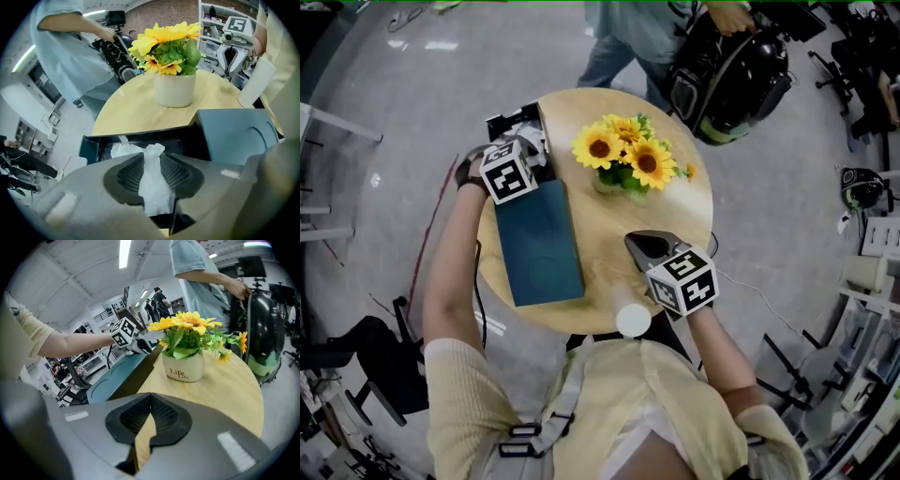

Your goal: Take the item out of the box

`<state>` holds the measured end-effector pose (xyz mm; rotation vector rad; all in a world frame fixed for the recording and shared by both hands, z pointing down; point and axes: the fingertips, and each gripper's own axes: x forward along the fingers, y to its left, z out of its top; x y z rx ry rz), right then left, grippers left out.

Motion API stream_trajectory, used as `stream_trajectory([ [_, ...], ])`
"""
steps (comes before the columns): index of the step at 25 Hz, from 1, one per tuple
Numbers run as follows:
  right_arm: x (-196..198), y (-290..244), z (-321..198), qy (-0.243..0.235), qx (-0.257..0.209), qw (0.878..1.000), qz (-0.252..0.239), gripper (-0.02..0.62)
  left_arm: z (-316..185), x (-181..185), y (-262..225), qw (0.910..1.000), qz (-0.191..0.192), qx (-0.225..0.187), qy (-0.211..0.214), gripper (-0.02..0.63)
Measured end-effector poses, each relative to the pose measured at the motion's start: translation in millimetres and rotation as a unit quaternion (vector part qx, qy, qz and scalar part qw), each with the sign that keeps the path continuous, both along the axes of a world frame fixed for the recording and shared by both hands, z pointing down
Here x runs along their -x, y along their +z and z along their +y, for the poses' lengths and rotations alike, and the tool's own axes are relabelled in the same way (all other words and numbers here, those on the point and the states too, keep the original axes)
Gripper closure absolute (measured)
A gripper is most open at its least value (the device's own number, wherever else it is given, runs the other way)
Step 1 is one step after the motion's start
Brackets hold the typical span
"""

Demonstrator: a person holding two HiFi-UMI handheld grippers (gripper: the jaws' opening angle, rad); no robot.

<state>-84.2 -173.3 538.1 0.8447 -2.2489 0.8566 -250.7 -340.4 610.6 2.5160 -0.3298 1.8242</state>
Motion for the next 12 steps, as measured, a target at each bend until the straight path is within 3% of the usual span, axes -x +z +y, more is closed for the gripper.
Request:
stream_trajectory([
  [7,-7.9,-2.4,0.5,0.008,-0.004,1.0,-0.005,0.592,-4.0,-0.5,-15.0,0.9994,0.003,-0.034,0.005,0.526],
  [12,-16.4,-8.7,2.0,0.002,-0.013,1.0,-0.009,0.592,-11.6,2.7,-51.2,0.9968,0.016,-0.076,-0.021,0.528],
])
